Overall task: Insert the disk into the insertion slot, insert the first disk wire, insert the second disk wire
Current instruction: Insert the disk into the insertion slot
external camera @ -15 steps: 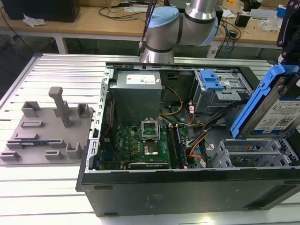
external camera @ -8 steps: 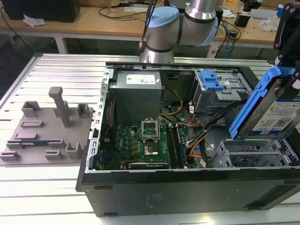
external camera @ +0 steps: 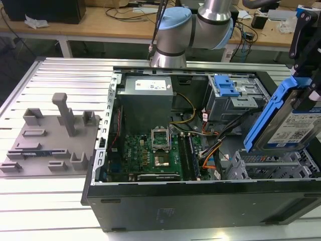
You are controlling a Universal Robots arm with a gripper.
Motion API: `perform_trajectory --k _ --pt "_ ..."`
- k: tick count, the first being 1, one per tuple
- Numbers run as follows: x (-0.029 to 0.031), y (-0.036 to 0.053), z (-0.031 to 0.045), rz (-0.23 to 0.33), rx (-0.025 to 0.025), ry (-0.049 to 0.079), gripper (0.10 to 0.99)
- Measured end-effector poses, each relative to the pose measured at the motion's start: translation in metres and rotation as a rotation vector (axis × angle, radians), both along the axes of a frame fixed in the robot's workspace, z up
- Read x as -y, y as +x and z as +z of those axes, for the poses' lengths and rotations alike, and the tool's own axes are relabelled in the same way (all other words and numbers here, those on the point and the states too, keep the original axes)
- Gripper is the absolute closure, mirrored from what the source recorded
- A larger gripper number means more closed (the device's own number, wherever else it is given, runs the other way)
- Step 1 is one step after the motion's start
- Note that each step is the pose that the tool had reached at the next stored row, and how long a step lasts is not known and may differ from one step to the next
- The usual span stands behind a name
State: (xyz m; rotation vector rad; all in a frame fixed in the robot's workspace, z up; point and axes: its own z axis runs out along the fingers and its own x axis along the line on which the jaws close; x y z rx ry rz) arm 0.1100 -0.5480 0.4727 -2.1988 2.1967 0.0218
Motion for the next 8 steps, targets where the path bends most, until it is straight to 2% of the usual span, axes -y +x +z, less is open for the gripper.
perform_trajectory --k 8 --pt "0.0 0.0 -0.0032 0.0 0.0 0.0 0.718"
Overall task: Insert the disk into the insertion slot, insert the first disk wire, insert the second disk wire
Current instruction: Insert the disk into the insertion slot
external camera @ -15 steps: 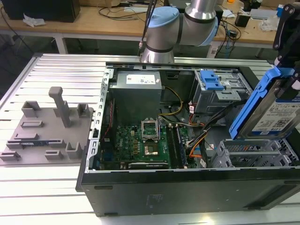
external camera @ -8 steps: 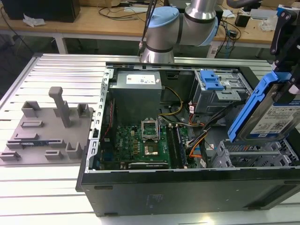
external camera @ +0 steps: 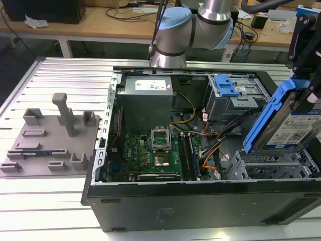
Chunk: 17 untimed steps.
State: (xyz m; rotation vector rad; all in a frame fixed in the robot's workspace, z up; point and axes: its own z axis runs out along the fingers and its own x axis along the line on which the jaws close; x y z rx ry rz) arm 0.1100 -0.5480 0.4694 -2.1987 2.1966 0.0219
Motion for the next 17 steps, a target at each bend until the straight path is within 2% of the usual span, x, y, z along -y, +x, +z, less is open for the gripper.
perform_trajectory --k 17 --pt "0.0028 0.0 -0.0164 0.0 -0.0001 0.0 0.718"
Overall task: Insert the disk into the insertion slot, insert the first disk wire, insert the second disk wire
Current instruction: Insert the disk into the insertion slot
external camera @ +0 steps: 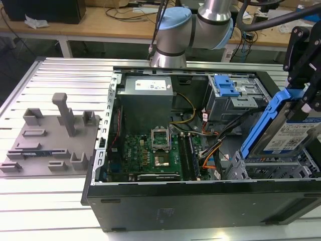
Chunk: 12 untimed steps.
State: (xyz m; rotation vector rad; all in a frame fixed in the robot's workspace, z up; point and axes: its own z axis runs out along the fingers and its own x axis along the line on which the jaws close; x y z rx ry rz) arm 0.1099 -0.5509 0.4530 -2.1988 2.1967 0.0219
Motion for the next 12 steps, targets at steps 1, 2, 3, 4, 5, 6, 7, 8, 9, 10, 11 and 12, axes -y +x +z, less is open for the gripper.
perform_trajectory --k 1,2,3,4,5,6,7,8,9,10,11,12 --pt "0.0001 0.0 -0.0024 0.0 -0.0001 0.0 0.718" --pt "0.0002 0.0 -0.0049 0.0 -0.0007 0.0 0.718" --pt "0.0002 0.0 -0.0074 0.0 -0.0016 0.0 0.718" --pt "0.0003 0.0 -0.0098 0.0 -0.0029 0.0 0.718" --pt "0.0003 0.0001 -0.0108 0.0 -0.0036 0.0 0.718" --pt "0.0004 0.0001 -0.0125 0.0 -0.005 -0.001 0.718" --pt "0.0003 0.0001 -0.014 0.0 -0.0062 0.0 0.718" --pt "0.0007 0.0 -0.0167 0.0 -0.007 0.001 0.718" --pt "0.0007 0.0 -0.0194 0.0 -0.0077 0.0 0.718" --pt "0.0008 0.0 -0.0215 0.0 -0.008 0.0 0.718" --pt "0.0009 0.0 -0.0233 0.0 -0.0081 0.0 0.718" --pt "0.001 0.0 -0.0255 0.0 -0.0083 0.0 0.718"
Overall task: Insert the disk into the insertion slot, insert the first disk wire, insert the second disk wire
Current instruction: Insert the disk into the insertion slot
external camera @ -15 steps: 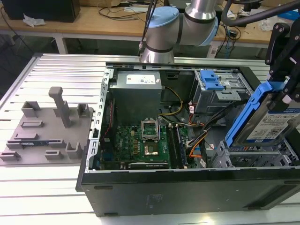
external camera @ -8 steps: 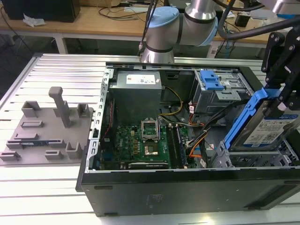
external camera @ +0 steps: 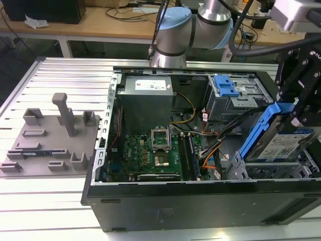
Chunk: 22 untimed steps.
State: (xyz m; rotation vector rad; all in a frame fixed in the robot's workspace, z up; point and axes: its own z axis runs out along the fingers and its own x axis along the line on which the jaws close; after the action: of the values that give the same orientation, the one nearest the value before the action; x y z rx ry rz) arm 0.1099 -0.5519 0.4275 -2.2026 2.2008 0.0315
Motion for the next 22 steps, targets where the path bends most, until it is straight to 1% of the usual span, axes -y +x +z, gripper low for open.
perform_trajectory --k 1,3,6,11,12,14,17,22 --pt "0.0001 0.0 -0.0018 0.0 -0.0004 0.0 0.718" --pt "0.0009 0.0 -0.0078 0.0 -0.0022 0.0 0.718" --pt "0.0018 0.0 -0.0134 0.0 -0.0038 0.0 0.718" --pt "0.0024 0.0 -0.0239 0.0 -0.0047 0.0 0.718" --pt "0.0024 0.0 -0.0272 0.0 -0.0049 0.0 0.718" --pt "0.0024 0.0 -0.0282 0.0 -0.0052 -0.001 0.71" --pt "0.0024 0.0 -0.0285 0.0 -0.0051 0.0 0.522" --pt "0.0024 0.0 -0.0286 0.0 -0.0051 0.0 0.522"
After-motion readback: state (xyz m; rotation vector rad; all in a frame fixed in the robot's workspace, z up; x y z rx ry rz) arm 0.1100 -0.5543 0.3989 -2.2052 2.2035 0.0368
